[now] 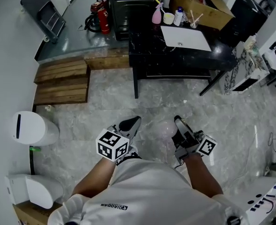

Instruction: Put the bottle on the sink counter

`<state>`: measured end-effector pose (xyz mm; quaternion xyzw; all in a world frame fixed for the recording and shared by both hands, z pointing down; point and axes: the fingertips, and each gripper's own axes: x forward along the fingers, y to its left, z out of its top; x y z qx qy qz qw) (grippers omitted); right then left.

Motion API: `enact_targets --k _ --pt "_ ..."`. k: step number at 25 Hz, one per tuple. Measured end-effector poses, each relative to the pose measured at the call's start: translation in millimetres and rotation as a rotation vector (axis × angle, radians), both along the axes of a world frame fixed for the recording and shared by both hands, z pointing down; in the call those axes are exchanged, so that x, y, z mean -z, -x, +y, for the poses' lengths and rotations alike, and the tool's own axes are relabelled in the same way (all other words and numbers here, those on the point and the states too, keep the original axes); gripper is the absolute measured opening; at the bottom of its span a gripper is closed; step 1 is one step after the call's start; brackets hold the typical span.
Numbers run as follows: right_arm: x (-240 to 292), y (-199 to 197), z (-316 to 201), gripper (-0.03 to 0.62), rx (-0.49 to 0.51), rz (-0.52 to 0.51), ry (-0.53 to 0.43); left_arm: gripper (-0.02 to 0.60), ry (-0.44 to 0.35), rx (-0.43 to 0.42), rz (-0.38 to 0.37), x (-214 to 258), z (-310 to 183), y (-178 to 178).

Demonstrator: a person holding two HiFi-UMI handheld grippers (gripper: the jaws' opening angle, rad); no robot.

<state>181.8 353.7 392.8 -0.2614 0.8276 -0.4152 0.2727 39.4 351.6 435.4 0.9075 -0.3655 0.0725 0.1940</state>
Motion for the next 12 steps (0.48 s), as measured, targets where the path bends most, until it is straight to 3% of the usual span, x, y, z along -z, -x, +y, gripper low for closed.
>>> enact_targets --k 12 --pt "-6 51 -45 0.152 -0.03 0.011 -0.003 0.014 -0.022 -0.011 0.002 -2 -50 52"
